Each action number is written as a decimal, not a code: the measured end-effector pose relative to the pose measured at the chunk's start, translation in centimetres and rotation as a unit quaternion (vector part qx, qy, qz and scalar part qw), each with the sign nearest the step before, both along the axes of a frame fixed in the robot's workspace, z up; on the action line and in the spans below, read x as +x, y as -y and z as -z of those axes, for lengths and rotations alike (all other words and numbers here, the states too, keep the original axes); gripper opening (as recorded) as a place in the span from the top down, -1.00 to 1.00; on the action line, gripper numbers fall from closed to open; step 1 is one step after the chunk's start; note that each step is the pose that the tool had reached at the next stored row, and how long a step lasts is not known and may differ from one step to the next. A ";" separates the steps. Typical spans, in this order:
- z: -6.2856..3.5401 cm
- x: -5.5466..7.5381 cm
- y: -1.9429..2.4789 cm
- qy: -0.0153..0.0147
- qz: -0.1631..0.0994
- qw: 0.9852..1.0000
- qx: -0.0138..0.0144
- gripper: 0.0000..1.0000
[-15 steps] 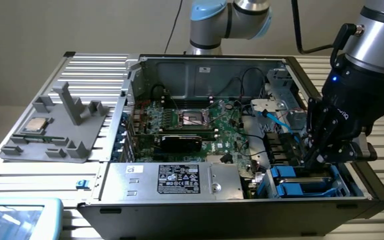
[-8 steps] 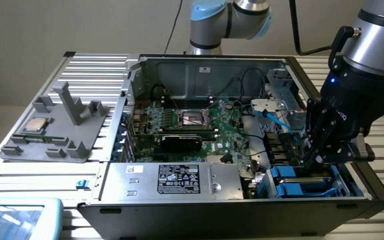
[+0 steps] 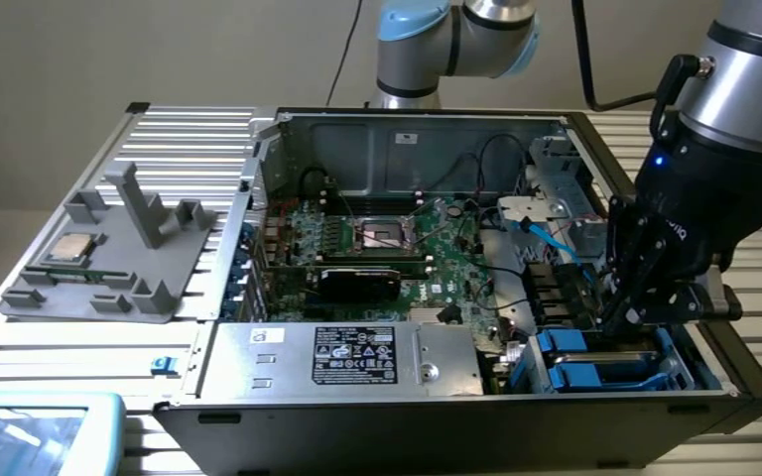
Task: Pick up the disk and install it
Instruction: 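Insert the second disk wire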
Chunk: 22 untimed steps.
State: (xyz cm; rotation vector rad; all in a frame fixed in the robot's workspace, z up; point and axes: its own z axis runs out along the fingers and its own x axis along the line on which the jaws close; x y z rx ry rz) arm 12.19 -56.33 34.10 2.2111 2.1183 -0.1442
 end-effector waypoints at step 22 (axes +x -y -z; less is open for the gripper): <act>0.83 0.0 0.00 0.002 0.000 1.000 0.010 0.69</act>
